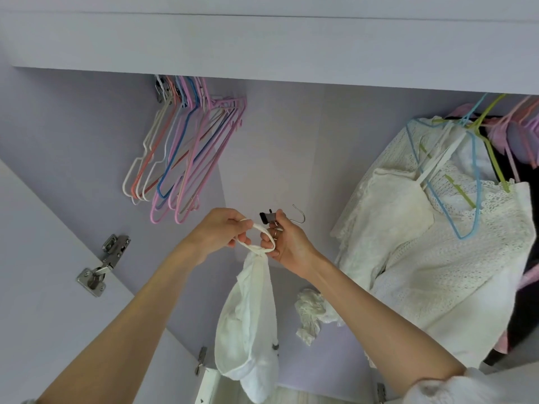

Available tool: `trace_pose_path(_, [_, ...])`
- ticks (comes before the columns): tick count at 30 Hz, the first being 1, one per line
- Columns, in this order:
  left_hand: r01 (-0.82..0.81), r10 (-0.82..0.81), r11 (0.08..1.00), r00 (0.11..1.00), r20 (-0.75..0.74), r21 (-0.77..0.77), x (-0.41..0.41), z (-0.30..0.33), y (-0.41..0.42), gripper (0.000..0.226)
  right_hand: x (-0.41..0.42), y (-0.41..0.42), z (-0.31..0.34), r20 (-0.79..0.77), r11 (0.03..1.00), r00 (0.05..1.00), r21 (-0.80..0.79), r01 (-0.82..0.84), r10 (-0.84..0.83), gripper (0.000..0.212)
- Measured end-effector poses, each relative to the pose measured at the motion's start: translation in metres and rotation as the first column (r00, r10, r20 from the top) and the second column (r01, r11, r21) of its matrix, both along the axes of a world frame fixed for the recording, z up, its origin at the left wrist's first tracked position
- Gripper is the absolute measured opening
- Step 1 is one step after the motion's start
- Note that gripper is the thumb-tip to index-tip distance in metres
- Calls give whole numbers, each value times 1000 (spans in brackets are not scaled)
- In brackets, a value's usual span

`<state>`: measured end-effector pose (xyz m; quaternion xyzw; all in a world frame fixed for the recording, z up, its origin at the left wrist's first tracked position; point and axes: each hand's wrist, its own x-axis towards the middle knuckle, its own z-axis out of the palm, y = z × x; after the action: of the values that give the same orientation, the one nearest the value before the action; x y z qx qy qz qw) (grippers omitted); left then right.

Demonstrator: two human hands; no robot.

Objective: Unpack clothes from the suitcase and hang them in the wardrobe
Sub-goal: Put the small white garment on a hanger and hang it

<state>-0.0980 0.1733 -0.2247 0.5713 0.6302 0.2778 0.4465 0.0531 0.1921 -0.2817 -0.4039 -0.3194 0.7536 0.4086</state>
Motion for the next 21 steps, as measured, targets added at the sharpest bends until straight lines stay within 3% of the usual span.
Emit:
trace_pose_path(7, [102,-102,995,995,9,-4,8,-1,0,13,11,0,-4,-31,1000,1000,7,5,-5,40])
trace_pose_path(15, [95,-95,995,995,32,-8,15,-6,7,11,23,2,-3,-94,998,995,-47,-46,42,36])
trace_pose_path(21, [53,-54,998,998,18,14,23,-9,9,14,32,3,3,157,973,978,165,-160,135,24])
